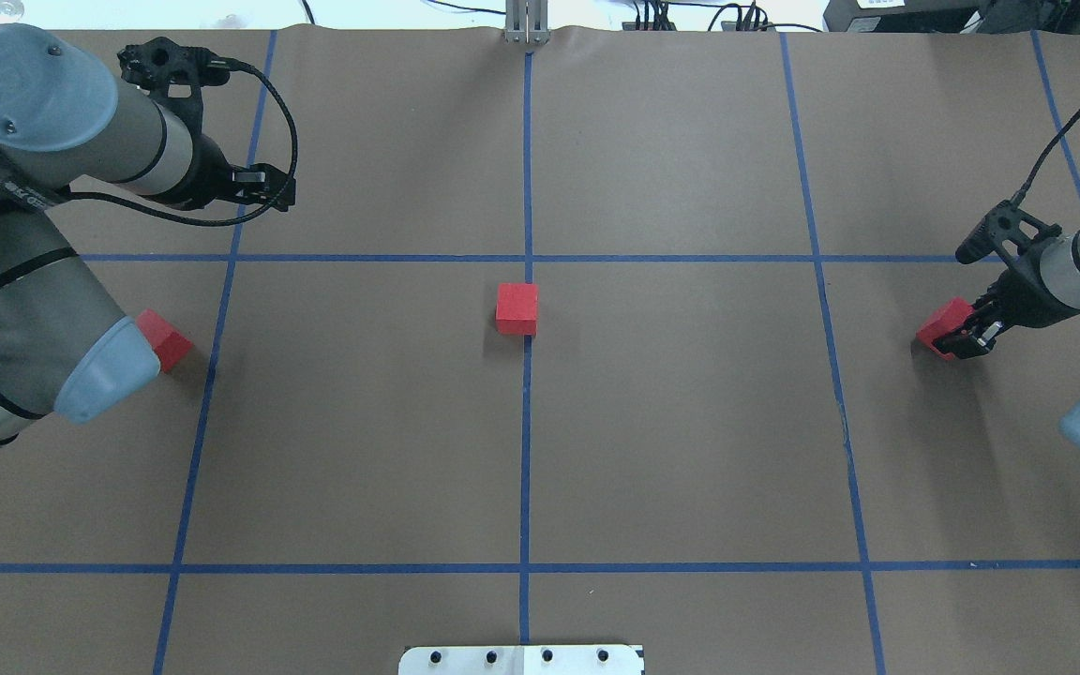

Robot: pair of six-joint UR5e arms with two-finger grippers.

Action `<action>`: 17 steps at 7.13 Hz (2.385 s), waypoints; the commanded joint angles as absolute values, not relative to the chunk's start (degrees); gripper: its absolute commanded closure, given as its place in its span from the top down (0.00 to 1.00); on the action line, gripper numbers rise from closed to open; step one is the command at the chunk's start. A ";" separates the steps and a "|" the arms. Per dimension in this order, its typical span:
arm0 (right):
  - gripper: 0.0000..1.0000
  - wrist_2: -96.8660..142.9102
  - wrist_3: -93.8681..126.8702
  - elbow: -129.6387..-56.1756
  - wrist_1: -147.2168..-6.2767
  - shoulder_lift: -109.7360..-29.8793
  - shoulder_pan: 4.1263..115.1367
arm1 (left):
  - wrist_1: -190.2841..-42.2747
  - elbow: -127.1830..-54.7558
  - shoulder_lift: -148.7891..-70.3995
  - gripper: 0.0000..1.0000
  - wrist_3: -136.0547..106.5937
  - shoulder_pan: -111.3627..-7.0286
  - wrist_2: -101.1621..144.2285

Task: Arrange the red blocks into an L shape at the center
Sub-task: 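Grasp the red cube with the right gripper and lift it, then carry the red cube toward the center cube with the right gripper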

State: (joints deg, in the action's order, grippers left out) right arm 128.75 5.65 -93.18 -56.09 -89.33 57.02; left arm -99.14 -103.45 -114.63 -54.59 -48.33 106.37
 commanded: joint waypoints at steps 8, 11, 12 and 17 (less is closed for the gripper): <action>0.00 119.21 54.71 -100.19 -70.78 -63.94 41.07 | -99.49 -102.13 -107.23 1.00 -36.74 -60.12 117.16; 0.00 111.90 65.61 -100.02 -88.48 -51.88 32.55 | -99.58 -101.61 -107.14 1.00 -36.74 -60.12 117.16; 0.00 107.53 71.14 -99.32 -88.51 -50.46 28.95 | -99.75 -101.25 -106.62 1.00 -36.65 -60.03 117.16; 0.00 101.08 77.70 -90.37 -88.42 -43.34 23.55 | -107.58 -96.94 -105.38 1.00 -36.91 -60.03 117.16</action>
